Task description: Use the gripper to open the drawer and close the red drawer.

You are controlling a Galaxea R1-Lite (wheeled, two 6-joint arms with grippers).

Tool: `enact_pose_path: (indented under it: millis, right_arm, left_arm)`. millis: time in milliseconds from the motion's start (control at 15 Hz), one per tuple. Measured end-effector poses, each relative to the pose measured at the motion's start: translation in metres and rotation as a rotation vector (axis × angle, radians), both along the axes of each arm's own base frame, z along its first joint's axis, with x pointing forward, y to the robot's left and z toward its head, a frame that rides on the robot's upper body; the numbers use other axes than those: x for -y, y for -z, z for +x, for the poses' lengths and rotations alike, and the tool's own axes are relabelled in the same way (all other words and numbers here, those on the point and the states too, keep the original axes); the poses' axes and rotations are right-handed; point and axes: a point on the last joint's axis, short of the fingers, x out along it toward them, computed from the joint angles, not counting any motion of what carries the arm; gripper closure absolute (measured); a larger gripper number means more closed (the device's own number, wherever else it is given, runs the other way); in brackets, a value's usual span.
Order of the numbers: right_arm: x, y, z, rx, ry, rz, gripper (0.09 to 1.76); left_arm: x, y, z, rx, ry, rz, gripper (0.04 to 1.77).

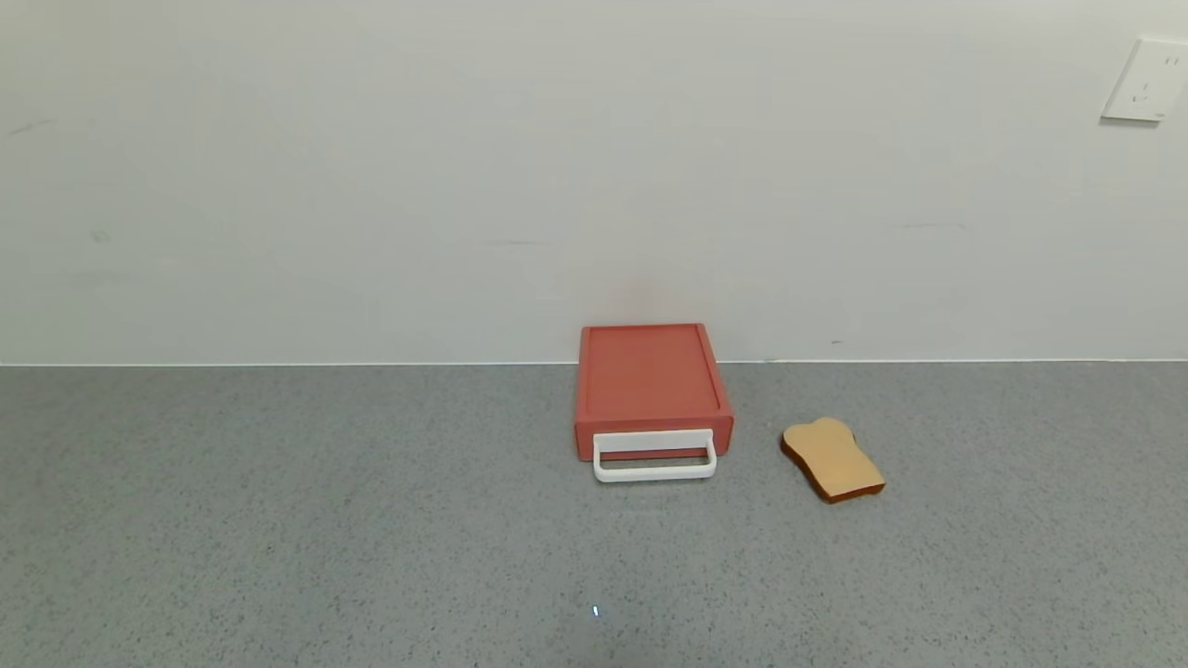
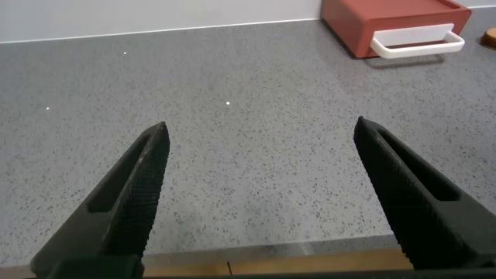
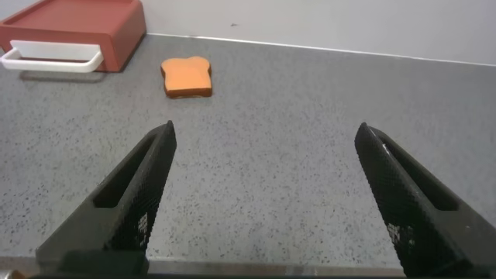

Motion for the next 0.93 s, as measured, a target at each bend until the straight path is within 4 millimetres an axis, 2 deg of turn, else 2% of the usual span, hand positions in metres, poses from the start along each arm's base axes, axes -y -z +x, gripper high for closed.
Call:
enact_pose_path:
  millis: [267, 933]
  right_arm:
    - [-0.0007, 0.0079, 0.0018, -0.039, -0.032, 0.033, 0.15]
    - [-0.0006, 0.0085, 0.002, -0.04, -0.028, 0.037, 0.15]
  left_arm:
    - [-0.0001, 0.0, 0.0, 0.0, -0.002, -0.001, 0.09]
    - [0.0, 0.0, 0.0, 0.0, 0.0, -0.001, 0.09]
